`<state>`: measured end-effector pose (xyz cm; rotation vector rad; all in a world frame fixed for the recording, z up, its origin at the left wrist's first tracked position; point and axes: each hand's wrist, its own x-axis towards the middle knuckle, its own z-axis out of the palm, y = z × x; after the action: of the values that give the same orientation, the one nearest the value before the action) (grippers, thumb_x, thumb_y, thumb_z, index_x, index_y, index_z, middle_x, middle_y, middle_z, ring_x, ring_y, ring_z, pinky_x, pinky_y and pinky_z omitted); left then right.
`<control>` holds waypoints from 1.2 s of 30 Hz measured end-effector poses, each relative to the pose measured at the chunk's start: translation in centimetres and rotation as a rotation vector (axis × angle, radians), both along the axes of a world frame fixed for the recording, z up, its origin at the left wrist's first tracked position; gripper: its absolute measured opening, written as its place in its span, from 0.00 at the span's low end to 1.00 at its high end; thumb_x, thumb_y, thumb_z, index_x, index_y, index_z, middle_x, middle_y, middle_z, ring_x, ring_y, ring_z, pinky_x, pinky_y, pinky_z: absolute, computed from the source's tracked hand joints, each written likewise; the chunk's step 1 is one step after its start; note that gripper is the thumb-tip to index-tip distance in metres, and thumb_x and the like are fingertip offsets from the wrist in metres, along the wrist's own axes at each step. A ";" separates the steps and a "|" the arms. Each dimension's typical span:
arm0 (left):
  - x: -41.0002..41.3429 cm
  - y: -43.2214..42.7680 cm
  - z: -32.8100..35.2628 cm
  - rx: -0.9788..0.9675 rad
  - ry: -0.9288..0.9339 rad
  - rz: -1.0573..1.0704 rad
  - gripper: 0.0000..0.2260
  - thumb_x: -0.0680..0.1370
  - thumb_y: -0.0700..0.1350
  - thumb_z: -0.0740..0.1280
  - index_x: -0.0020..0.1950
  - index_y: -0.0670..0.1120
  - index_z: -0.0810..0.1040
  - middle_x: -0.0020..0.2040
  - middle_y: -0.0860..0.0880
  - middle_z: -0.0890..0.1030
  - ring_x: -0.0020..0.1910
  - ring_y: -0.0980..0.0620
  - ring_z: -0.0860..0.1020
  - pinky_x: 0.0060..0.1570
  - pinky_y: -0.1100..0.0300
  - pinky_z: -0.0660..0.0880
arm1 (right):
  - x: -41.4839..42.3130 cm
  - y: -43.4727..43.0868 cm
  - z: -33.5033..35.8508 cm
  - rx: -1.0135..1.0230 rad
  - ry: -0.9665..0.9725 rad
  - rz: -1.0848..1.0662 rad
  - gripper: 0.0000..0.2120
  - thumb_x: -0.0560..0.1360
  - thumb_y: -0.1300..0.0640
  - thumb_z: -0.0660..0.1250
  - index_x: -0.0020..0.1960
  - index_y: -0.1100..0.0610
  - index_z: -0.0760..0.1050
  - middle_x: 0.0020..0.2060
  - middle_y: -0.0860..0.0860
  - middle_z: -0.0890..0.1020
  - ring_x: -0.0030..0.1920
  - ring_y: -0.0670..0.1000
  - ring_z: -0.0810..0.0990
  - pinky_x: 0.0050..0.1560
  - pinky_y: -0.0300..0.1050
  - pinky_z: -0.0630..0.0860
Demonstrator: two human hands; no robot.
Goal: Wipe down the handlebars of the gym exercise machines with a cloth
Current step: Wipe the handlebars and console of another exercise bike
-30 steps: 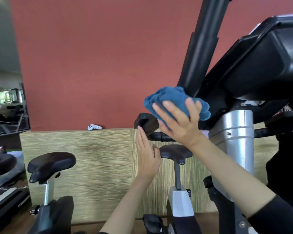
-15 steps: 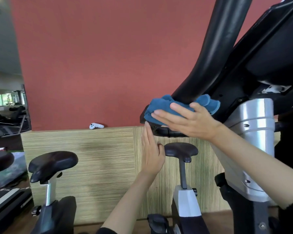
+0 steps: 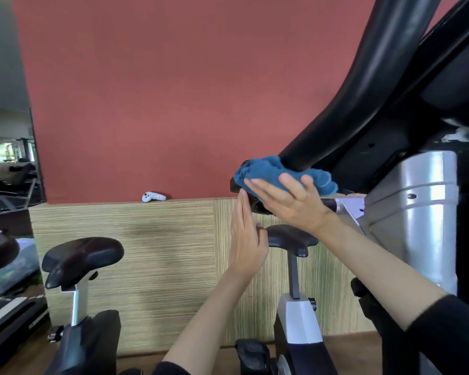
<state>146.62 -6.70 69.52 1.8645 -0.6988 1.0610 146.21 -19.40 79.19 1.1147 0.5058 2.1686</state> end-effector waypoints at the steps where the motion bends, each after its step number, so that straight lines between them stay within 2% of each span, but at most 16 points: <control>1: -0.1 0.1 0.1 0.010 0.013 0.004 0.35 0.76 0.35 0.56 0.75 0.50 0.39 0.75 0.59 0.41 0.74 0.66 0.41 0.73 0.68 0.43 | 0.2 -0.4 -0.3 -0.044 0.036 -0.067 0.39 0.70 0.45 0.70 0.76 0.51 0.58 0.78 0.50 0.48 0.74 0.55 0.50 0.75 0.51 0.47; 3: -0.4 0.3 0.3 0.034 0.046 0.003 0.34 0.76 0.36 0.56 0.76 0.49 0.40 0.76 0.55 0.43 0.75 0.64 0.42 0.74 0.64 0.45 | -0.4 -1.2 -0.2 -0.093 0.057 -0.172 0.41 0.70 0.44 0.69 0.77 0.52 0.55 0.78 0.52 0.48 0.74 0.55 0.49 0.73 0.51 0.49; 5: -0.8 0.6 0.8 0.048 0.056 -0.002 0.34 0.75 0.34 0.57 0.78 0.46 0.45 0.78 0.50 0.48 0.76 0.59 0.47 0.75 0.59 0.50 | -1.5 -1.8 0.4 -0.137 0.041 -0.249 0.38 0.73 0.47 0.65 0.78 0.53 0.54 0.78 0.53 0.46 0.77 0.57 0.44 0.75 0.53 0.44; 8: -1.2 1.2 1.2 0.079 0.065 -0.008 0.33 0.75 0.33 0.58 0.78 0.43 0.48 0.78 0.48 0.52 0.76 0.54 0.52 0.75 0.55 0.53 | -3.9 -2.6 2.0 -0.196 0.062 -0.244 0.34 0.72 0.48 0.66 0.75 0.52 0.61 0.79 0.53 0.47 0.77 0.56 0.49 0.76 0.54 0.41; 9: -1.4 1.4 1.3 0.089 0.078 -0.009 0.34 0.76 0.33 0.57 0.78 0.44 0.46 0.79 0.50 0.50 0.77 0.55 0.51 0.75 0.57 0.51 | -5.1 -2.9 2.6 -0.207 0.077 -0.215 0.35 0.70 0.47 0.68 0.75 0.53 0.62 0.79 0.52 0.48 0.76 0.55 0.52 0.76 0.54 0.41; 11: -2.1 1.6 1.5 0.106 0.103 -0.002 0.35 0.77 0.34 0.57 0.78 0.48 0.42 0.78 0.56 0.45 0.76 0.60 0.46 0.74 0.64 0.46 | -7.7 -3.3 4.0 -0.180 0.075 -0.162 0.36 0.72 0.47 0.67 0.76 0.55 0.60 0.78 0.51 0.50 0.77 0.54 0.51 0.77 0.54 0.41; 13: -3.0 1.5 1.9 0.116 0.134 -0.001 0.34 0.78 0.35 0.56 0.77 0.50 0.39 0.76 0.60 0.41 0.75 0.65 0.43 0.72 0.69 0.43 | -10.3 -3.7 5.0 -0.122 0.075 -0.109 0.32 0.77 0.47 0.61 0.77 0.56 0.58 0.78 0.52 0.51 0.78 0.56 0.49 0.77 0.54 0.43; 17: -4.3 1.2 2.8 0.122 0.216 -0.008 0.33 0.79 0.36 0.55 0.77 0.48 0.39 0.75 0.60 0.40 0.72 0.70 0.40 0.69 0.75 0.39 | -15.0 -3.0 7.3 0.093 0.193 0.109 0.23 0.83 0.49 0.53 0.75 0.58 0.62 0.76 0.50 0.58 0.74 0.54 0.59 0.74 0.54 0.52; 20: -4.8 0.8 3.2 0.113 0.258 0.012 0.34 0.77 0.35 0.56 0.77 0.46 0.40 0.75 0.58 0.42 0.71 0.72 0.39 0.68 0.76 0.39 | -17.7 -1.1 8.9 0.290 0.358 0.268 0.18 0.82 0.52 0.54 0.70 0.57 0.64 0.69 0.51 0.61 0.77 0.52 0.49 0.74 0.55 0.53; 25: -5.4 1.0 3.7 0.102 0.292 -0.024 0.34 0.77 0.34 0.56 0.76 0.48 0.39 0.76 0.59 0.41 0.73 0.69 0.40 0.71 0.72 0.40 | -18.7 0.9 8.5 0.369 0.439 0.037 0.26 0.75 0.54 0.65 0.72 0.57 0.66 0.70 0.52 0.64 0.71 0.59 0.57 0.72 0.56 0.57; 27: -5.5 1.1 3.7 0.097 0.294 -0.036 0.33 0.77 0.34 0.55 0.77 0.47 0.41 0.76 0.59 0.42 0.73 0.69 0.41 0.71 0.72 0.41 | -19.0 1.0 8.0 0.349 0.472 -0.077 0.27 0.73 0.57 0.64 0.72 0.58 0.67 0.70 0.52 0.66 0.71 0.59 0.58 0.71 0.56 0.58; 30: -5.6 1.1 3.7 0.079 0.297 -0.028 0.32 0.78 0.34 0.55 0.78 0.44 0.43 0.76 0.57 0.44 0.74 0.68 0.42 0.70 0.73 0.42 | -19.5 0.9 7.3 0.309 0.494 -0.251 0.28 0.75 0.56 0.62 0.74 0.58 0.65 0.72 0.52 0.64 0.72 0.59 0.56 0.72 0.54 0.55; 36: -5.3 1.3 3.8 0.068 0.274 -0.055 0.32 0.78 0.36 0.55 0.76 0.49 0.42 0.76 0.58 0.46 0.74 0.67 0.44 0.71 0.72 0.42 | -19.5 1.9 6.1 0.305 0.523 -0.456 0.26 0.78 0.57 0.59 0.75 0.59 0.63 0.74 0.53 0.62 0.73 0.59 0.57 0.75 0.54 0.50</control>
<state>141.31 -5.38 73.29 1.9887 -0.6267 0.7357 126.67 -17.50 85.27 1.7842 0.1108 1.5809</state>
